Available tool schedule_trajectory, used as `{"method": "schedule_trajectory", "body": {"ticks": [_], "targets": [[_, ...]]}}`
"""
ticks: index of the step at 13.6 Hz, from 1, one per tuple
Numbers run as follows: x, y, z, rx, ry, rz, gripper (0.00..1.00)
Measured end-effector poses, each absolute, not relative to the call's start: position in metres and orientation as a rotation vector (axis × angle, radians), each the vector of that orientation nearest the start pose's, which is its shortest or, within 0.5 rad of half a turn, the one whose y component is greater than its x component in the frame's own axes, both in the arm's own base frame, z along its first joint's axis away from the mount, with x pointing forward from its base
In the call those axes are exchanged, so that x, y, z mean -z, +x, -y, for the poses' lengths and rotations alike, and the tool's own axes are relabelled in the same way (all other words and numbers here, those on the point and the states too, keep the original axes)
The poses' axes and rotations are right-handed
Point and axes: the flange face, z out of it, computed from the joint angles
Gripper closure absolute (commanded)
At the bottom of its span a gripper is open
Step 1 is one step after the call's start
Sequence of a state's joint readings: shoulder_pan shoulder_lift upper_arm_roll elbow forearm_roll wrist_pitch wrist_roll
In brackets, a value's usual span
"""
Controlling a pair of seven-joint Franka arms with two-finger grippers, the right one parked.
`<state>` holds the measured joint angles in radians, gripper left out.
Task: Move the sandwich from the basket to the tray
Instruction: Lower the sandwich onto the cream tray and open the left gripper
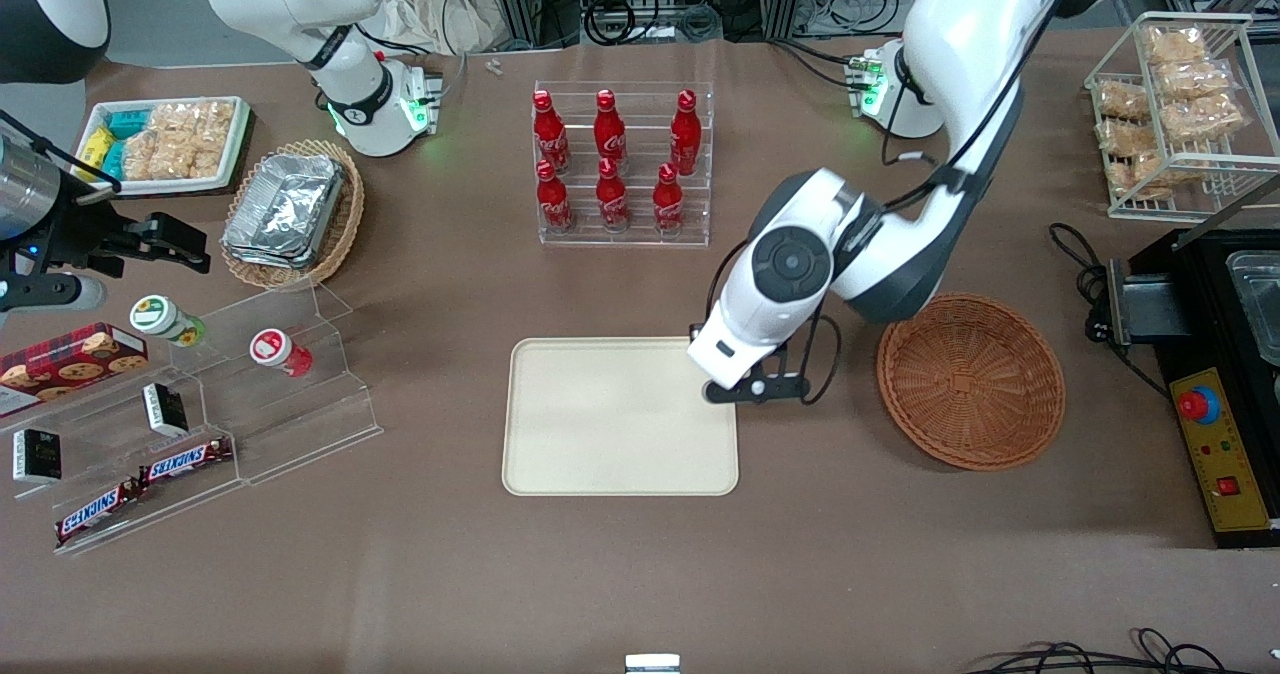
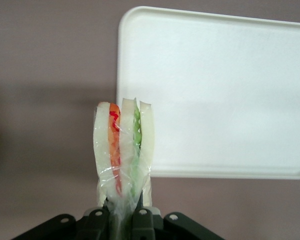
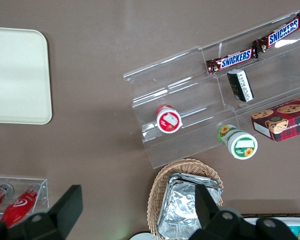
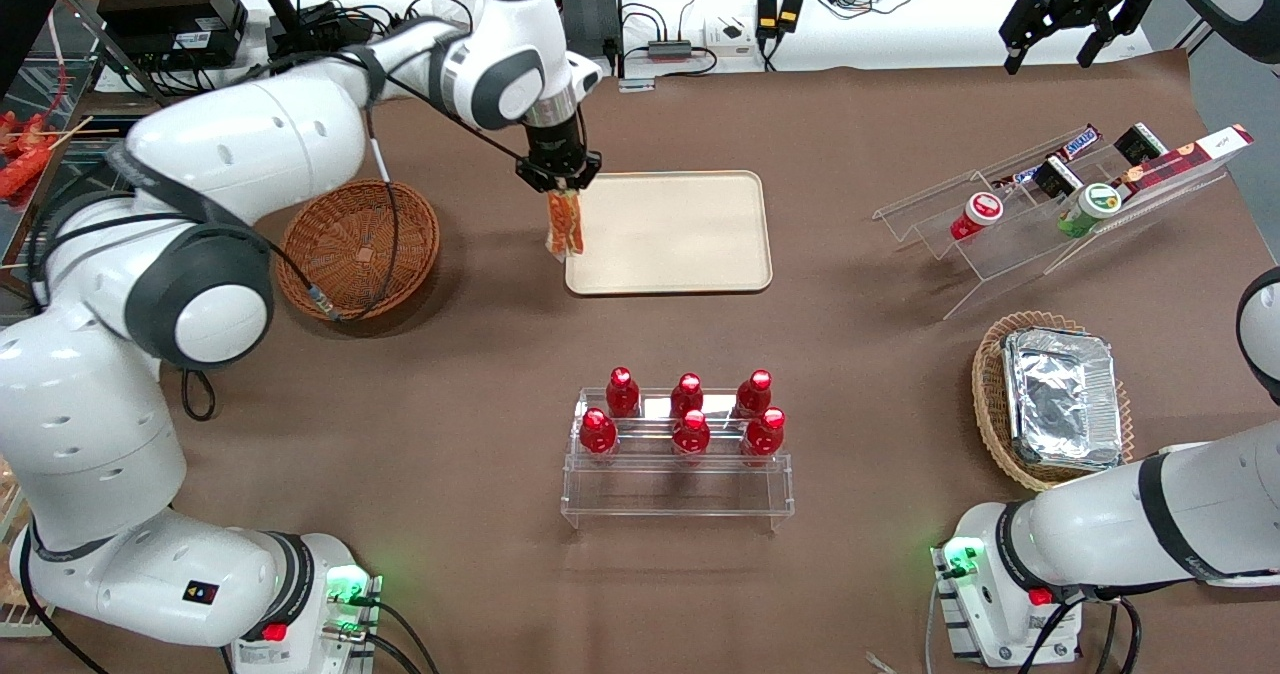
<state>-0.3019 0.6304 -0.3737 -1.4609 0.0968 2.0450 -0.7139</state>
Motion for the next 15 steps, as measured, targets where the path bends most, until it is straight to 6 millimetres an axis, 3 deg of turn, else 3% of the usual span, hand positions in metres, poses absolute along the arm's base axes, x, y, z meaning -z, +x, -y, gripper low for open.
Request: {"method": "schedule_trajectory", "body": {"ticks": [3, 5, 6, 8, 13, 15], "targets": [[-0.266, 0.591, 0.406, -0.153, -3.220, 0.045, 1.00], [-0.242, 0.591, 0.414, -0.117, -3.231, 0.013, 1.00], [-0.237, 0.591, 0.419, -0.097, -3.243, 0.005, 0.85], [-0.235, 0.593, 0.423, -0.084, -3.252, 0.001, 0.00], [-0.244, 0.597, 0.419, -0.101, -3.237, 0.014, 0.00], [-0.260, 0.597, 0.414, -0.160, -3.189, 0.012, 0.00]]}}
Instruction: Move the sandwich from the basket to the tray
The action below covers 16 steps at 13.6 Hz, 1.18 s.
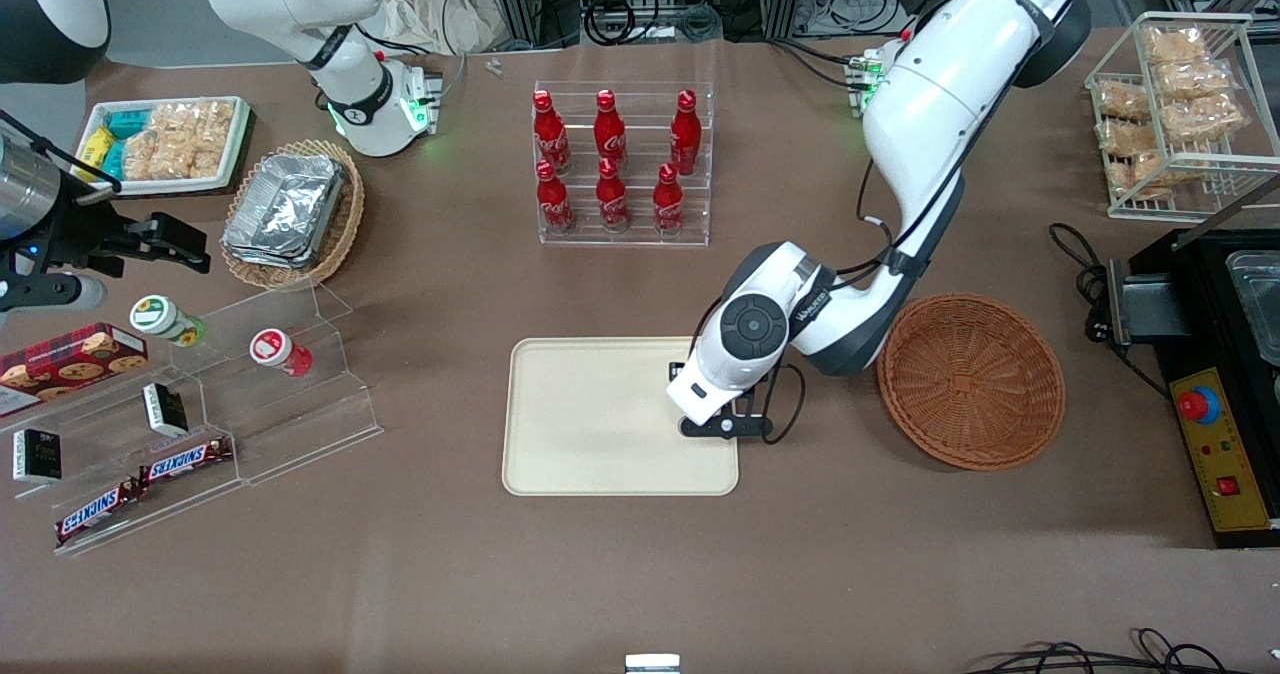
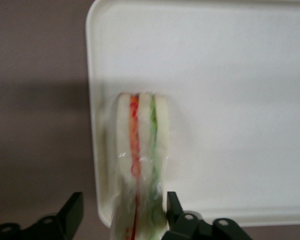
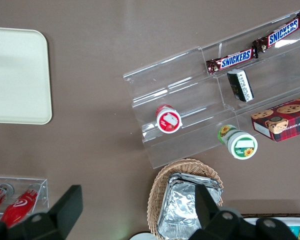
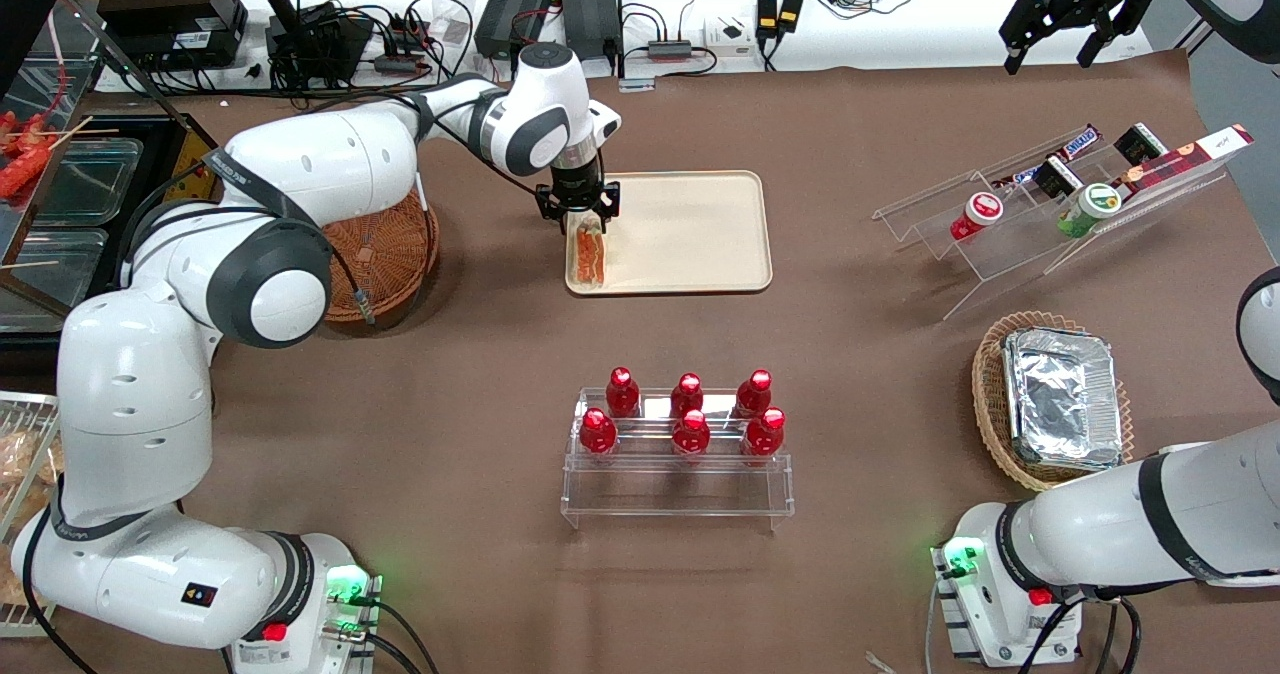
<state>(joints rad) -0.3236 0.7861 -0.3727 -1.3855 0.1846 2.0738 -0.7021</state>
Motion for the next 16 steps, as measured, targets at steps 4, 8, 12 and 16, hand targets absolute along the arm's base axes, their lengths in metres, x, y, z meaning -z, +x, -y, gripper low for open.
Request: {"method": "schedule_trajectory", "body": {"ticks": [4, 8, 12, 16], "targets": [[-0.374, 0.610, 0.385, -0.010, -3.171, 0.068, 0.00], [-0.467, 0.623, 0.292, -0.006, -3.099, 0.124, 0.01], [-0.538, 0.605, 0.212, -0.106, -3.033, 0.023, 0.00], [-0.585, 0.586, 0.155, -0.134, -3.005, 0.073, 0.00]]}}
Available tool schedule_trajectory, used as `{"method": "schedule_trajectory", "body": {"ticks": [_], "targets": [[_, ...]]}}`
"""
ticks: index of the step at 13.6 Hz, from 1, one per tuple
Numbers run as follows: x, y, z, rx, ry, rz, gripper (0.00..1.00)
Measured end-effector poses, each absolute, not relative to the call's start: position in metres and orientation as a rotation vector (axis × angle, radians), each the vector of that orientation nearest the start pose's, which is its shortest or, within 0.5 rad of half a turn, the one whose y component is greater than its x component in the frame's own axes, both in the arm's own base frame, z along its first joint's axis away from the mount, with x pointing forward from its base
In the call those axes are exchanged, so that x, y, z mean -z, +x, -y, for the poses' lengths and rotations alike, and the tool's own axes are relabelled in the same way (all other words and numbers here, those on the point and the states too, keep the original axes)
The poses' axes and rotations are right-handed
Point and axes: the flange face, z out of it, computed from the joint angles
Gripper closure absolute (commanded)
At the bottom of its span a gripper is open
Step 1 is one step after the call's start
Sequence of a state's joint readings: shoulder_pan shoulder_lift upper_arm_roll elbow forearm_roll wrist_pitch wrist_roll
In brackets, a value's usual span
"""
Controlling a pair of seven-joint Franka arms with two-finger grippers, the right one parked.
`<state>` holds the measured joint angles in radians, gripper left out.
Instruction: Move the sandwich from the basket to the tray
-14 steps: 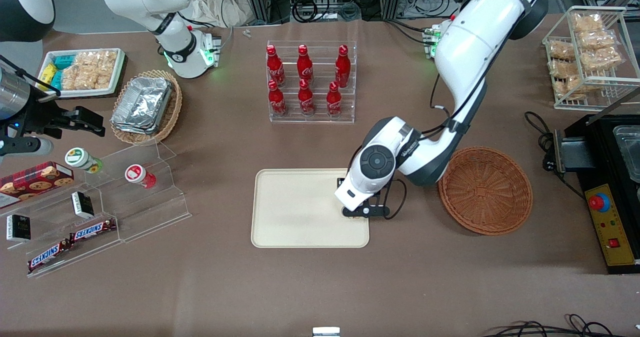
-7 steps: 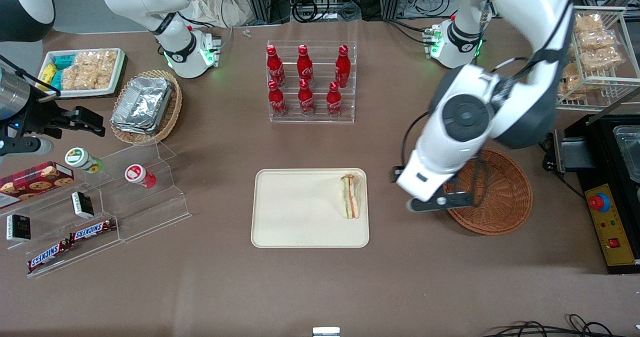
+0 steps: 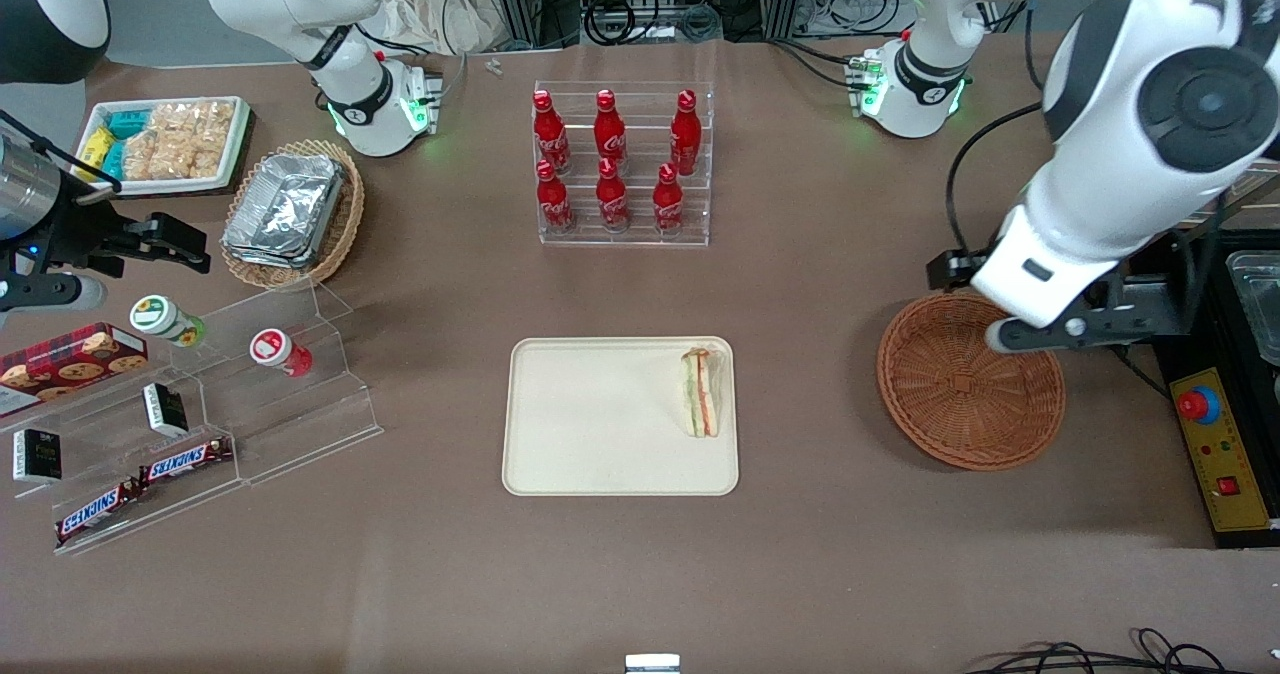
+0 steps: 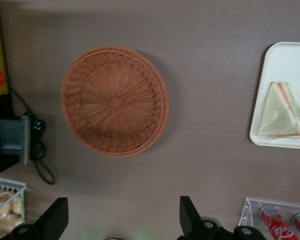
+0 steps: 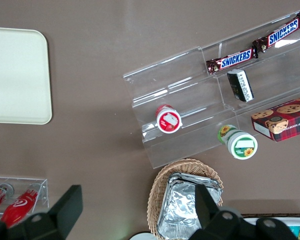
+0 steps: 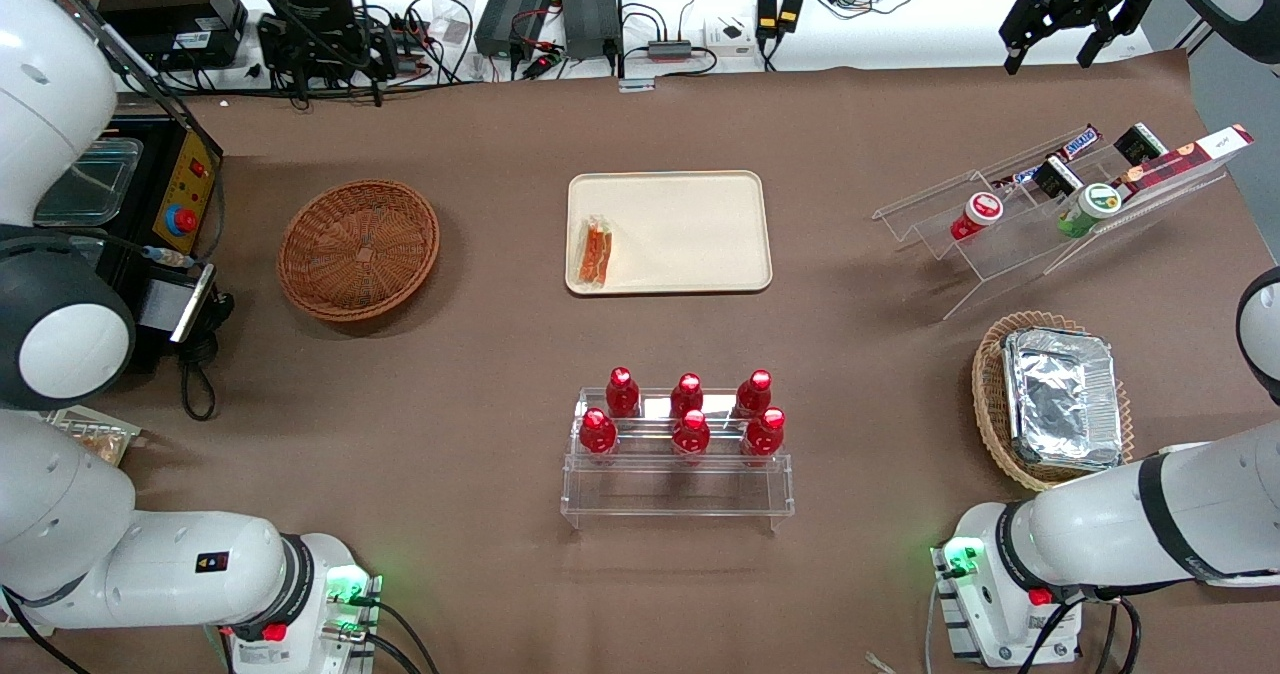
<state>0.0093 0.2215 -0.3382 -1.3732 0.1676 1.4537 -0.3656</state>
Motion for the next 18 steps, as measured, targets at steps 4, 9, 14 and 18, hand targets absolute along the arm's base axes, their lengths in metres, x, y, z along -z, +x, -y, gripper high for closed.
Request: {"method": "schedule_trajectory", "body": {"ticks": [4, 9, 14, 18], "targets": [[-0.595, 0.582, 0.122, -0.166, -2.996, 0.053, 0.00], [-0.593, 0.585, 0.100, -0.189, -2.990, 0.055, 0.00], [-0.606, 0.574, 0.030, -0.212, -3.038, 0.017, 0.00], [-0.603, 0.569, 0.007, -0.234, -3.060, 0.026, 0.00]]}}
